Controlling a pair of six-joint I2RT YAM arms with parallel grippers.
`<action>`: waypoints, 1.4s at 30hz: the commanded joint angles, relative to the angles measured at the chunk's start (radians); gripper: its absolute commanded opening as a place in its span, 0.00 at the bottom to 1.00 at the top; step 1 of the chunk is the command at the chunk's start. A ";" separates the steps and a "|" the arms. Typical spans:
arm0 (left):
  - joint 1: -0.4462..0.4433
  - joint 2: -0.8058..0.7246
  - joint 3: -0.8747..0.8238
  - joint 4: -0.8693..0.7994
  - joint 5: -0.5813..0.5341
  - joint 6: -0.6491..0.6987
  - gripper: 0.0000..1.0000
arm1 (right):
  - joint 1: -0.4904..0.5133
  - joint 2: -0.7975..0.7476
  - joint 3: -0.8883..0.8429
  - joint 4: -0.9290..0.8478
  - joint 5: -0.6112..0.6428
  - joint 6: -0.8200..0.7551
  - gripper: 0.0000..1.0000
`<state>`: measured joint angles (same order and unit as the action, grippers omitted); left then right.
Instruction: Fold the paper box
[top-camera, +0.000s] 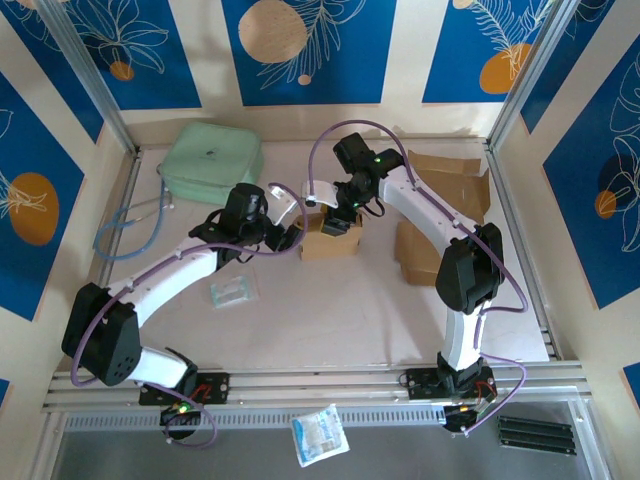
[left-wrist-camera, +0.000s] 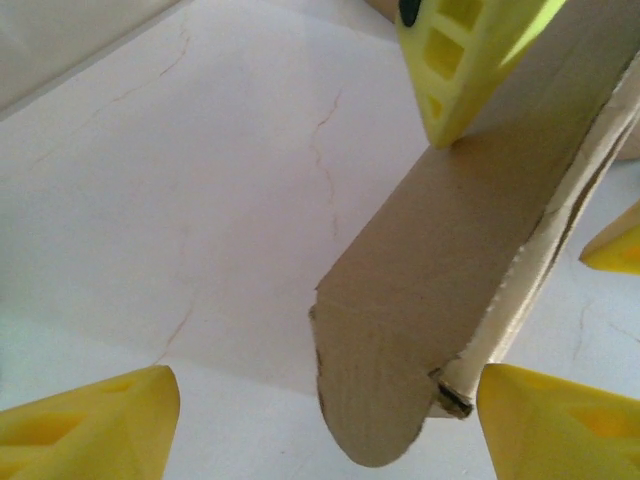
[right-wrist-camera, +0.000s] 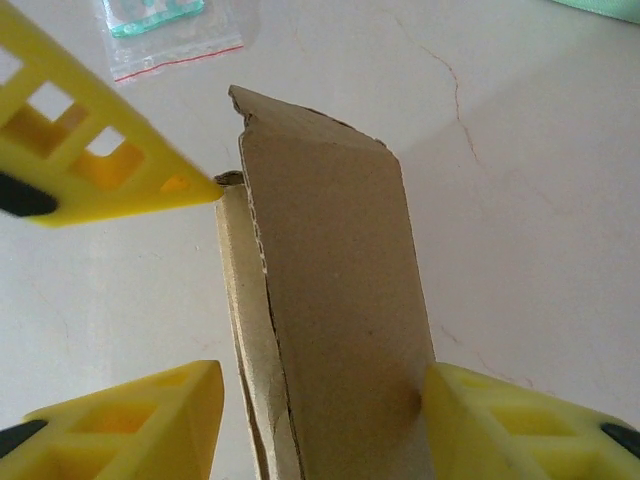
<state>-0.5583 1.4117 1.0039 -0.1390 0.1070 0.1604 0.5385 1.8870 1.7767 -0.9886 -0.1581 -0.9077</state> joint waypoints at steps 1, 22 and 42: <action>-0.012 0.016 0.042 -0.001 -0.062 0.028 0.71 | -0.003 0.003 0.023 -0.018 -0.037 0.009 0.53; -0.030 0.044 0.065 0.021 -0.019 -0.008 0.12 | -0.028 -0.028 0.034 0.037 -0.051 0.128 0.62; -0.031 0.058 0.081 0.024 0.001 -0.045 0.34 | -0.046 -0.060 -0.075 0.146 0.009 0.203 0.50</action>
<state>-0.5812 1.4654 1.0428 -0.1143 0.1032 0.1158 0.4854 1.8095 1.6901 -0.8394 -0.1600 -0.6971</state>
